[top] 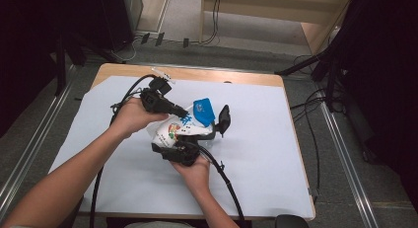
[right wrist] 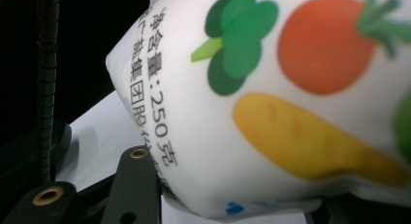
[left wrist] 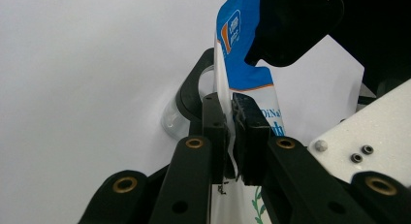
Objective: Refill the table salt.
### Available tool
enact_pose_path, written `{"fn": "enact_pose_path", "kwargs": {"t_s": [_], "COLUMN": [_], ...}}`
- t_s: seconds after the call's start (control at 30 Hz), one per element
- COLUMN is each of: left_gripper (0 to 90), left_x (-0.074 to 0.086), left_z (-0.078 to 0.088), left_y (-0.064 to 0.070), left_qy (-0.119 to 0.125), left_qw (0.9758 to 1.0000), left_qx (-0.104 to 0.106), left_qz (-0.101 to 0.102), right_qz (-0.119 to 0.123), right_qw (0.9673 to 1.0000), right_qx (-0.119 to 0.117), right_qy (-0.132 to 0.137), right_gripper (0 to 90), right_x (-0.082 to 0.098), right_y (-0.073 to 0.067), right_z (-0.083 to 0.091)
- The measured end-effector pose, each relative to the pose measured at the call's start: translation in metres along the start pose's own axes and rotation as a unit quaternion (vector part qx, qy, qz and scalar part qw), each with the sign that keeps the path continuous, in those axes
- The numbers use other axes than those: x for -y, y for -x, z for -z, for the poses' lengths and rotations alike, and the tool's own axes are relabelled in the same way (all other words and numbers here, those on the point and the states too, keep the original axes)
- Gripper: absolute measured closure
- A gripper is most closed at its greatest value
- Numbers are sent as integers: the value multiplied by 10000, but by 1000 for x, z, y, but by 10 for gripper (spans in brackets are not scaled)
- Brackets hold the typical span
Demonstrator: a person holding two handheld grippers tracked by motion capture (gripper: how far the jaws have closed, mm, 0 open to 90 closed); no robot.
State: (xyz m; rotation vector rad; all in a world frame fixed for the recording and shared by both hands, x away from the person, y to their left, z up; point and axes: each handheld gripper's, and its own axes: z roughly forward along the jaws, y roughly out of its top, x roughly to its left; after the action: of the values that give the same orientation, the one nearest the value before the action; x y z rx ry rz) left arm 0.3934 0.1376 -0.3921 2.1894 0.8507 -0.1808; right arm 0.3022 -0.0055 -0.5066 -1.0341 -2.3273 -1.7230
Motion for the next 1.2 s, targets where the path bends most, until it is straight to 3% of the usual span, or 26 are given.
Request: {"fn": "enact_pose_path", "kwargs": {"t_s": [0.17, 0.7, 1.2], "left_gripper": [854, 798, 856], "left_x": [-1, 1, 1], "left_z": [-1, 1, 0], "left_y": [2, 1, 3], "left_qy": [-13, -24, -63], "left_qw": [10000, 10000, 9999], "left_qx": [-33, 25, -109], "left_qz": [21, -12, 5], "right_qz": [-66, -370, -300], "right_qw": [10000, 9989, 9990], "right_qx": [32, -253, -313], "right_qy": [-18, 152, 49], "right_gripper": [584, 599, 540], "right_x": [-1, -3, -4], "right_y": [1, 4, 4], "right_z": [0, 2, 2]}}
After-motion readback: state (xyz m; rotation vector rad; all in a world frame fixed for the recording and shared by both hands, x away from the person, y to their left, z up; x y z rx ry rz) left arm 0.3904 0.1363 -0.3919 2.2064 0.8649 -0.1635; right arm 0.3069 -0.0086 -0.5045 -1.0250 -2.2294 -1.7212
